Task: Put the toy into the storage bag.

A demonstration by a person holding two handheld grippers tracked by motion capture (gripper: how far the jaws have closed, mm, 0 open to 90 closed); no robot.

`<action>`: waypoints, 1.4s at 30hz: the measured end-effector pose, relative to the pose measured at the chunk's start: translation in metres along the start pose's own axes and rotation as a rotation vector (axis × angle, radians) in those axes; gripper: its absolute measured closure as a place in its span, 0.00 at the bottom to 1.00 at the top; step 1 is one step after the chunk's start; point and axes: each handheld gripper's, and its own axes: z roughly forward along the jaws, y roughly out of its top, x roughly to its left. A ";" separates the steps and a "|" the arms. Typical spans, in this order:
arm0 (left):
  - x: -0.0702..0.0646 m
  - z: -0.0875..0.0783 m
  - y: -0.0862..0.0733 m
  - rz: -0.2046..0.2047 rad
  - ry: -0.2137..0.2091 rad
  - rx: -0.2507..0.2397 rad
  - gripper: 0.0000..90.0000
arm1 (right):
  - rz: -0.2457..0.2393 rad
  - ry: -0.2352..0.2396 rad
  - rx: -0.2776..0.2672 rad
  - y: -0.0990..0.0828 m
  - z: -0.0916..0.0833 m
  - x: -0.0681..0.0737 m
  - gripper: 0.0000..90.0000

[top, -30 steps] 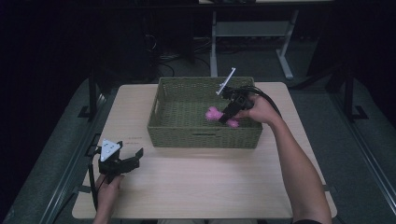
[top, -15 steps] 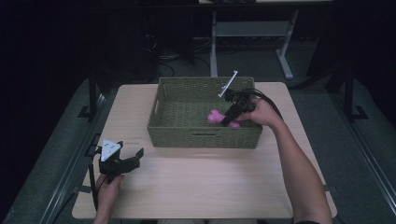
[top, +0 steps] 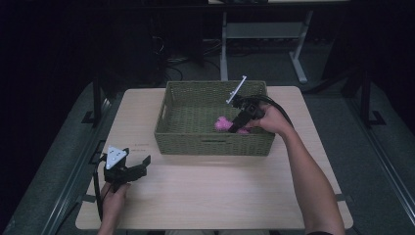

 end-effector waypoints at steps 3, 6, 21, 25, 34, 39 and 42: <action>0.000 0.000 0.000 -0.002 0.000 -0.005 0.15 | 0.004 0.003 -0.001 0.001 0.001 0.000 0.64; 0.000 0.000 0.000 -0.002 0.001 -0.004 0.15 | 0.003 0.002 0.002 0.001 0.001 -0.001 0.64; -0.001 0.001 0.000 -0.003 -0.001 0.000 0.15 | 0.031 0.000 -0.044 -0.002 -0.010 -0.002 0.60; -0.001 0.001 0.000 -0.003 -0.002 -0.003 0.15 | 0.033 0.000 -0.040 -0.003 -0.009 -0.001 0.59; -0.002 0.001 0.000 0.000 -0.005 0.001 0.15 | 0.038 -0.011 -0.062 -0.005 -0.019 0.005 0.55; -0.002 0.001 0.000 -0.001 -0.003 0.002 0.15 | 0.036 -0.019 -0.067 -0.005 -0.024 0.008 0.53; -0.002 0.001 0.000 -0.001 -0.003 0.001 0.15 | 0.039 -0.027 -0.069 -0.006 -0.027 0.009 0.52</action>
